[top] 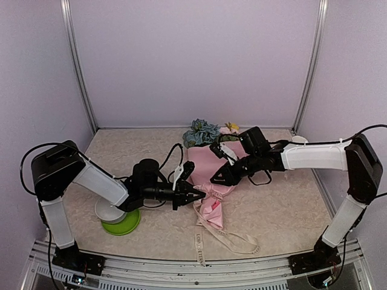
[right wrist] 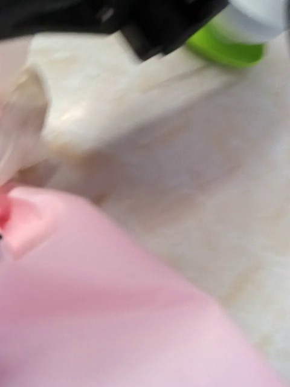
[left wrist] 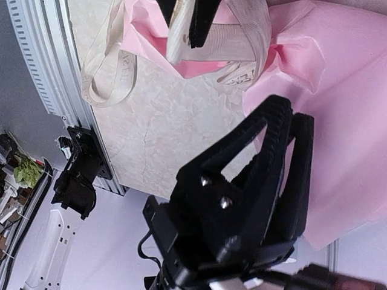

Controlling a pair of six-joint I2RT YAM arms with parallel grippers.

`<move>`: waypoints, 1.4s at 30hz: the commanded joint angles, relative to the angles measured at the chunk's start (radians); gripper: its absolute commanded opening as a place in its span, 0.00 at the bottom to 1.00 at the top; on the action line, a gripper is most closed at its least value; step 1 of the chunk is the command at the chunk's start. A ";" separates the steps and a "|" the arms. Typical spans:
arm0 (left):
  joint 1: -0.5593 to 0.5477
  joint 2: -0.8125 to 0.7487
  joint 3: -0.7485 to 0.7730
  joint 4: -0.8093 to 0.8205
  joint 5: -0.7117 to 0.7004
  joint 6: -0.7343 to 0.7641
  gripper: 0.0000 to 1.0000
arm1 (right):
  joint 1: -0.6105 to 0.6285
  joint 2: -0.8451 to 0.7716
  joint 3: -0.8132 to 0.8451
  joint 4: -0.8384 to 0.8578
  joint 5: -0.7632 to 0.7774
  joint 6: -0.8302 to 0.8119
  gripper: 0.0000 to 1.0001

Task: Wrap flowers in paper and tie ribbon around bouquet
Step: Cross the half-tied ribbon over the folded bouquet.

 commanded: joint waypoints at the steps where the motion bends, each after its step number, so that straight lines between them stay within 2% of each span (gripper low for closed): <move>1: 0.003 0.003 -0.012 0.012 -0.008 -0.001 0.00 | 0.012 0.057 0.033 -0.119 -0.027 -0.075 0.30; 4: 0.003 0.002 -0.012 0.007 -0.006 0.004 0.00 | 0.023 0.076 0.037 -0.128 -0.055 -0.098 0.30; 9: 0.003 0.000 -0.009 -0.001 -0.009 0.006 0.00 | 0.031 0.099 0.045 -0.143 -0.086 -0.122 0.20; 12: 0.003 0.001 -0.006 -0.010 -0.012 0.012 0.00 | 0.033 0.113 0.045 -0.143 -0.075 -0.128 0.18; 19: 0.003 -0.005 -0.005 -0.022 -0.016 0.018 0.00 | 0.034 0.118 0.053 -0.133 -0.028 -0.116 0.00; 22: 0.003 -0.007 -0.004 -0.029 -0.015 0.016 0.00 | 0.034 0.079 0.042 -0.114 0.001 -0.097 0.00; 26: 0.003 -0.002 -0.004 -0.031 -0.024 0.018 0.00 | 0.034 -0.009 -0.012 -0.047 -0.048 -0.049 0.00; 33: 0.003 0.010 0.004 -0.024 -0.012 0.005 0.00 | 0.033 -0.164 -0.204 0.148 -0.074 0.087 0.00; 38: 0.003 0.021 0.028 -0.056 -0.013 0.010 0.00 | 0.023 -0.233 -0.294 0.225 -0.066 0.153 0.00; 42: 0.005 0.030 0.031 -0.054 -0.032 0.017 0.00 | 0.013 -0.286 -0.401 0.349 -0.089 0.225 0.00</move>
